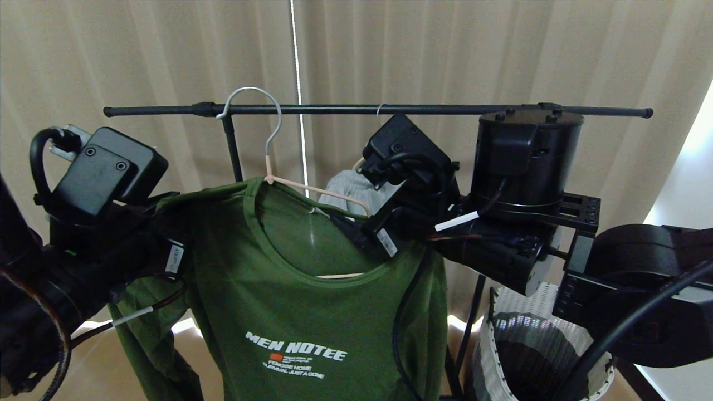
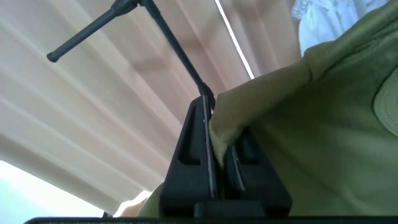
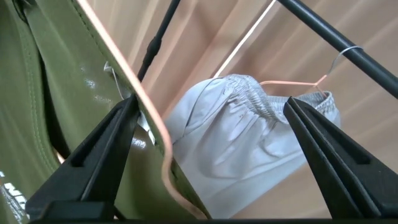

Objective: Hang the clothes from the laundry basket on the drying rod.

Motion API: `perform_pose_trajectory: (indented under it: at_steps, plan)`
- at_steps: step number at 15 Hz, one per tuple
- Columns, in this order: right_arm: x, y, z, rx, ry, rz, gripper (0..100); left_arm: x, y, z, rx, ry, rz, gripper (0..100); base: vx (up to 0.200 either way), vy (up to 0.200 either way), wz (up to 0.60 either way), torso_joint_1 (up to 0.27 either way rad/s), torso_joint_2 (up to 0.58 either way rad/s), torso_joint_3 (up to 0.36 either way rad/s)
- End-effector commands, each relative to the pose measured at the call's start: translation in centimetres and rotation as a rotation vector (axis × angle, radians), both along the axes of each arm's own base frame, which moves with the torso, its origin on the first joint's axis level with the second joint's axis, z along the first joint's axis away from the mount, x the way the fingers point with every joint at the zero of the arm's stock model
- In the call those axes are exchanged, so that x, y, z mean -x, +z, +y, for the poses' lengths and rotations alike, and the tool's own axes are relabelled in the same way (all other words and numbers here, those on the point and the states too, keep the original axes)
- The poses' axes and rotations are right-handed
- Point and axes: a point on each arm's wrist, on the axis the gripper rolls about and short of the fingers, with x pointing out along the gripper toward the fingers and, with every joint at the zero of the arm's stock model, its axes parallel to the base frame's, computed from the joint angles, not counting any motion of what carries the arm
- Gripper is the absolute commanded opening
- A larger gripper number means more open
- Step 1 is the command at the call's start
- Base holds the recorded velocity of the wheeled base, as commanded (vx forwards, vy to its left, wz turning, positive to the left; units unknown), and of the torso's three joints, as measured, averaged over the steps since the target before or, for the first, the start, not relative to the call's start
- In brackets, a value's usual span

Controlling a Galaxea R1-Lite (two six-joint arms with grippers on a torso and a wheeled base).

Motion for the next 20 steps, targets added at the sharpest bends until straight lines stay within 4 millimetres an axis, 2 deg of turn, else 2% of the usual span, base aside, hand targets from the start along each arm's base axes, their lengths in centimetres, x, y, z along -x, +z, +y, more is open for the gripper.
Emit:
perform_pose_trajectory:
  at_steps: [1, 7, 8, 20]
  plan:
    - [-0.01, -0.18, 0.18, 0.003, 0.003, 0.003, 100, 0.07, 0.0, -0.1, 0.0, -0.007, 0.0, 0, 0.0, 0.0, 0.0, 0.0, 0.0, 0.0]
    - [0.44, -0.43, 0.75, 0.008, 0.023, 0.007, 100, 0.19, -0.04, -0.31, 0.001, -0.019, 0.001, 0, 0.0, 0.0, 0.0, 0.0, 0.0, 0.0]
    - [0.44, -0.43, 0.75, 0.008, 0.023, 0.007, 0, 0.17, -0.11, -0.32, -0.002, -0.019, 0.003, 0, 0.0, 0.0, 0.0, 0.0, 0.0, 0.0]
    - [0.59, -0.38, 0.57, 0.006, 0.021, 0.006, 0, 0.35, -0.69, -0.21, -0.004, -0.021, 0.006, 0, 0.0, 0.0, 0.0, 0.0, 0.0, 0.0]
